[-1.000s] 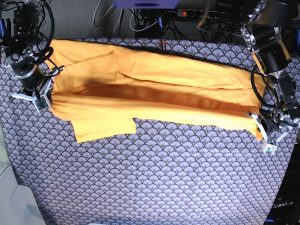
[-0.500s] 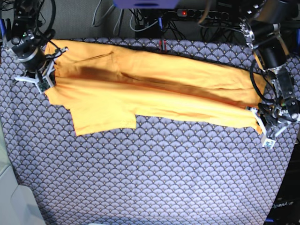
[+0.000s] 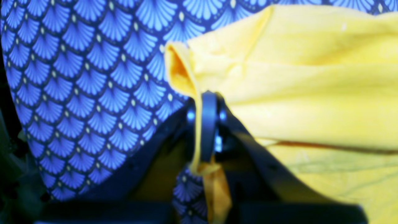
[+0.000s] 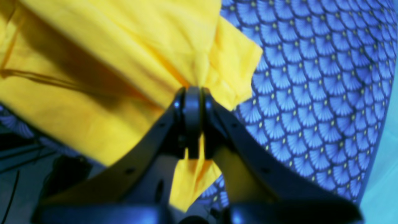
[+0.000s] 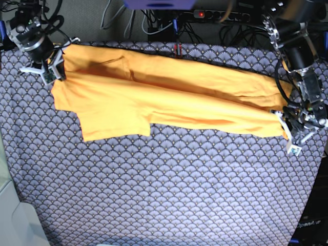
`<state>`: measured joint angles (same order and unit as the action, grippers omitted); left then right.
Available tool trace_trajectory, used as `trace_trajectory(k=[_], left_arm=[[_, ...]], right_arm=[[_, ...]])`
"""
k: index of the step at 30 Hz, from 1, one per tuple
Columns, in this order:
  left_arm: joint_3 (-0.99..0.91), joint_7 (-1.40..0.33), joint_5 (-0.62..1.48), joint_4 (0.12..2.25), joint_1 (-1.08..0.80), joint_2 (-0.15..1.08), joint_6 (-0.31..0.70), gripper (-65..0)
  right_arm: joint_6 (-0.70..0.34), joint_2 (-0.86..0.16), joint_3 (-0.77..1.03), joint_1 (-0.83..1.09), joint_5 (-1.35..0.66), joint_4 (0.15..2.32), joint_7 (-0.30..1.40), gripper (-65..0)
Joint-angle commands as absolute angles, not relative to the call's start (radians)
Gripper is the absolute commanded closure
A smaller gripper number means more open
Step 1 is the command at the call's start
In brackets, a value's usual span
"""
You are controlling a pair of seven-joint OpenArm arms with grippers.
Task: Fold the T-shirt properly
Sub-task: 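Lower the folded hem onto the shirt and open both grippers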
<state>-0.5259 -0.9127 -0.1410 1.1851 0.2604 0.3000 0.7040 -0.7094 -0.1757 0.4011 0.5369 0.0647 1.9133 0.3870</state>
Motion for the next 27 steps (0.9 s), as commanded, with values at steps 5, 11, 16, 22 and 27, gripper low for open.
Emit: trace_trajectory(k=[5,11,16,22,27], left_arm=[[-0.527,-0.903,-0.143,1.202,0.285,0.323,0.698,0.0],[-0.527,-0.966,-0.143,1.204,0.292,0.334,0.698,0.0],[-0.527,-0.98,-0.145,1.204,0.289,0.348,0.698,0.0],[-0.478,-0.98,-0.145,1.202,0.271,0.364,0.698,0.0],[-0.479,-0.98,-0.145,1.204,0.268,0.367,0.698,0.0]], right_arm=[[-0.698,-0.185,0.42,0.567,0.059,1.933,0.338,0.0],[-0.698,-0.185,0.42,0.619,0.056,1.948,0.295,0.0],[-0.698,-0.183,0.421,0.657,0.056,1.946,0.254,0.0],[-0.698,-0.183,0.421,0.662,0.056,1.946,0.252,0.0],[-0.698,-0.183,0.452,0.696,0.054,1.962,0.206,0.0]])
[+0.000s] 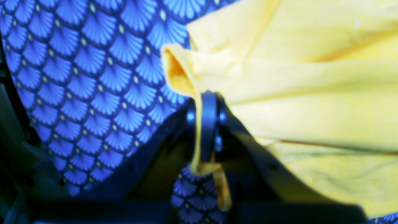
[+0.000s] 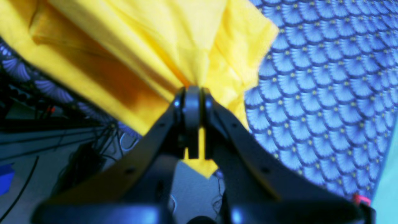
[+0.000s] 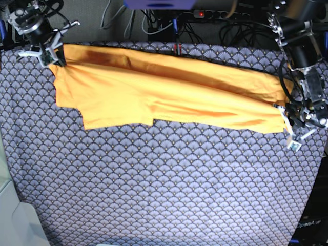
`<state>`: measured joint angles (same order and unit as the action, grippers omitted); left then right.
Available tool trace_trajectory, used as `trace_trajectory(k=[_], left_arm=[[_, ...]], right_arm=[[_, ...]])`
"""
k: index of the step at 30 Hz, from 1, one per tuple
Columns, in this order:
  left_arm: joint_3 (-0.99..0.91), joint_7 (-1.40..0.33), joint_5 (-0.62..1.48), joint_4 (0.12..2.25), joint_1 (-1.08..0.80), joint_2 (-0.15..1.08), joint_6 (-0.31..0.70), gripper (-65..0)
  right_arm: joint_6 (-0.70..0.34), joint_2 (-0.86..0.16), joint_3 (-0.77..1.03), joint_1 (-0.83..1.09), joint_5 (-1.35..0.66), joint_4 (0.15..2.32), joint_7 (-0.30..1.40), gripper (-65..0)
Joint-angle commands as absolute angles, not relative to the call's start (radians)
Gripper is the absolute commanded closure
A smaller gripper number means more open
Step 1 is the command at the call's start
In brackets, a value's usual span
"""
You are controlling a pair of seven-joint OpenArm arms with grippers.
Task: Fold the T-shirt properly
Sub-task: 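Lower the folded hem onto the shirt and open both grippers, then raise both grippers away from the folded shirt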
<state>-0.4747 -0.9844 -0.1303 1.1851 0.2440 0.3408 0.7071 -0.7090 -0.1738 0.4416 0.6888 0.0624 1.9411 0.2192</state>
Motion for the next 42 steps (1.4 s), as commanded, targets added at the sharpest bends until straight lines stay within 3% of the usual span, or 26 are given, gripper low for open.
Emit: trace_trajectory(k=[1,17,19,21,25,27,31,42], left_arm=[[-0.479,-0.98,-0.145,1.204,0.268,0.367,0.698,0.0],[-0.473,-0.98,-0.145,1.204,0.266,0.377,0.698,0.0],[-0.473,-0.98,-0.145,1.204,0.266,0.377,0.698,-0.3],[-0.476,-0.98,-0.145,1.204,0.266,0.377,0.698,-7.7],[-0.481,-0.98,-0.145,1.204,0.266,0.375,0.698,-31.2],[-0.481,-0.98,-0.142,1.204,0.265,0.377,0.698,-37.4],[-0.481,-0.98,-0.139,1.204,0.252,0.375,0.698,-41.6],[-0.51,-0.98,-0.136,1.204,0.252,0.412,0.698,-41.9]], right_arm=[[-0.698,-0.182,0.458,0.708,0.054,1.963,0.186,0.0],[-0.698,-0.142,0.47,0.72,0.059,1.934,0.145,-0.1],[-0.698,-0.142,0.47,0.72,0.061,1.934,0.145,-3.0],[-0.698,-0.142,0.472,0.71,0.058,1.934,0.147,-6.9],[-0.698,-0.142,0.472,0.702,0.058,1.929,0.197,-17.2],[-0.698,-0.145,0.472,0.68,0.056,1.929,0.226,-23.4],[-0.698,-0.145,0.495,0.665,0.056,1.929,0.234,-29.8],[-0.698,-0.147,0.613,0.576,0.054,1.929,0.236,-30.2]])
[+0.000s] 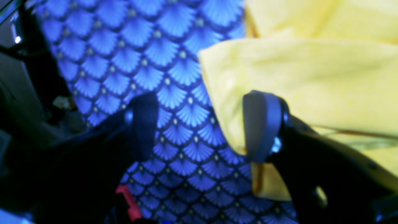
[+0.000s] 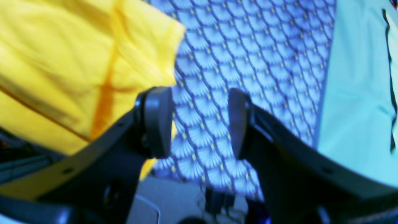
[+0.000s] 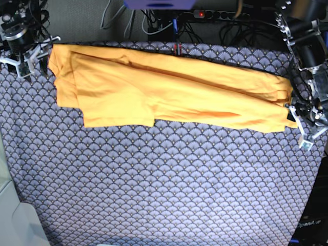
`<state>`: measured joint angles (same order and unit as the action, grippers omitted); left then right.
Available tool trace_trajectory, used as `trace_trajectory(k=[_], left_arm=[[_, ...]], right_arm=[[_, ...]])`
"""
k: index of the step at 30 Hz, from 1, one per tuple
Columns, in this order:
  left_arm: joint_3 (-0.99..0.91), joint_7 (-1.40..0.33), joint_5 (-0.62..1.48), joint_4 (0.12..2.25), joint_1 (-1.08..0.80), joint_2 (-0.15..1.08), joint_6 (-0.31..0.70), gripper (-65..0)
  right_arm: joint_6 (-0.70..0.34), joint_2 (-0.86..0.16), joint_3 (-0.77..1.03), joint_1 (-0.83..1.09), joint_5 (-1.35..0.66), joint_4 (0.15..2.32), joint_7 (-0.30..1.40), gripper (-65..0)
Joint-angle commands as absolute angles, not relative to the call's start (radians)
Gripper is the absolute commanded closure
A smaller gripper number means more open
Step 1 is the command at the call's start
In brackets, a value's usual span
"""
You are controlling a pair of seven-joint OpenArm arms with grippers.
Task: Fold the T-shirt properly
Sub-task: 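Raise both grippers away from the folded shirt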
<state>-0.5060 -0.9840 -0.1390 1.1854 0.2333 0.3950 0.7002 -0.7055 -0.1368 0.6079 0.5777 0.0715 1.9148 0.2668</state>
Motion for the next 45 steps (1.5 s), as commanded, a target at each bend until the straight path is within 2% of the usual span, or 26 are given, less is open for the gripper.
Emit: trace_trajectory(k=[1,8,11,15,18,25,29,34,41,45], left_arm=[[-0.536,-0.98,-0.137,1.204,0.252,0.412,0.698,-41.9],[-0.805,-0.98,-0.143,1.202,0.295,0.41,0.698,-41.9],[-0.86,-0.98,-0.143,1.202,0.291,0.426,0.698,-42.0],[-0.865,-0.98,-0.142,1.193,0.236,0.443,0.698,-42.0],[-0.858,-0.98,-0.137,1.202,0.208,0.424,0.698,-42.0],[-0.86,-0.98,-0.137,1.202,0.203,0.383,0.698,-42.0],[-0.863,-0.983,-0.137,1.202,0.211,0.371,0.698,-42.0],[-0.865,-1.043,-0.131,1.204,0.246,0.371,0.698,-42.0],[-0.857,-1.115,0.021,1.213,0.243,0.38,0.698,-42.0],[-0.829,-1.204,0.099,1.343,0.239,0.378,0.698,-42.0]], right_arm=[[-0.698,-0.147,0.615,0.572,0.054,1.929,0.236,-30.2],[-0.698,-0.148,0.619,0.506,0.061,1.931,0.24,-30.2],[-0.698,-0.171,0.615,0.43,0.061,1.942,0.323,-30.2],[-0.698,-0.225,0.596,0.291,0.054,1.94,0.522,-30.3],[-0.698,-0.24,0.559,0.236,0.054,1.94,0.59,-30.3],[-0.698,-0.229,0.461,0.234,0.054,1.94,0.599,-30.3],[-0.698,-0.18,0.44,0.234,0.054,1.942,0.599,-30.3],[-0.698,-0.17,0.387,0.234,0.056,1.94,0.599,-30.3],[-0.698,-0.17,0.375,0.234,0.059,1.94,0.599,-30.3],[-0.698,-0.17,0.375,0.234,0.059,1.94,0.599,-30.3]])
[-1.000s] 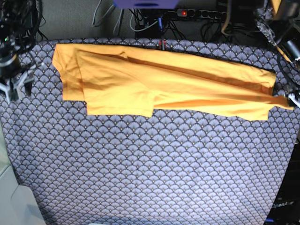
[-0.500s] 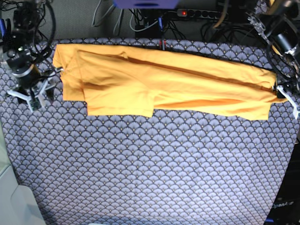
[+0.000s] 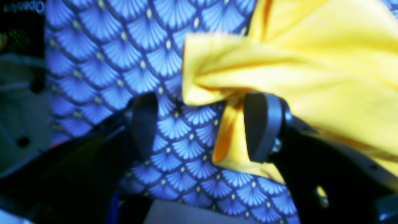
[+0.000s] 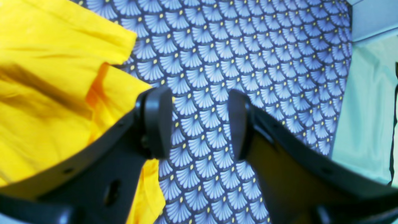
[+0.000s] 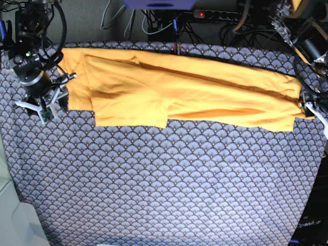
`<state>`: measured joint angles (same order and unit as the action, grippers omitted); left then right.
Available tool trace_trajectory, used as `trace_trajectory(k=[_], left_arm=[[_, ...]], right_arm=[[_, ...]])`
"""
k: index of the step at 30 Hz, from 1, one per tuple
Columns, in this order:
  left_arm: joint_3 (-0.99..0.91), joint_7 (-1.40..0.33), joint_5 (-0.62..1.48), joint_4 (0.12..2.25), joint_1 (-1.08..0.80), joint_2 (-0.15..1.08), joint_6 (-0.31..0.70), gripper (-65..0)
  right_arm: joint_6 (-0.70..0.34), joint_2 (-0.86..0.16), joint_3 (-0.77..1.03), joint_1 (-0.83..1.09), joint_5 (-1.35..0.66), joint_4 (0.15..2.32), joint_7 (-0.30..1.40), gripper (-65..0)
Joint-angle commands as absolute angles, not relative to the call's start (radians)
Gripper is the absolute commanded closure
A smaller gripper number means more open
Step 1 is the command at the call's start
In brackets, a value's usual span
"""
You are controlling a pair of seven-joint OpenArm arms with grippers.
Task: Fold the T-shirt properly
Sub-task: 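Raise both grippers away from the folded shirt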
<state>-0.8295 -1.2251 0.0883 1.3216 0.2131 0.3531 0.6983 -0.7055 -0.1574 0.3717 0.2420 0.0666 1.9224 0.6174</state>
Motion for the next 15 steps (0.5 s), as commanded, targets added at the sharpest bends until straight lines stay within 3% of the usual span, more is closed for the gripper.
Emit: trace_trajectory(k=[1,7,15], left_arm=[[-0.811,-1.241,0.116,1.391,0.237,0.378,0.698,-42.0],[-0.794,-1.366,0.176,1.644,0.216,0.378,0.698,-42.0],[-0.889,-1.348,0.177,1.623,0.165,0.433,0.698,-42.0]], right_arm=[[-0.698,-0.17,0.375,0.234,0.058,1.94,0.599,-30.3],[-0.698,-0.17,0.371,0.22,0.039,1.945,0.687,-30.3],[-0.698,-0.234,0.371,0.165,-0.239,1.946,0.951,-30.3]])
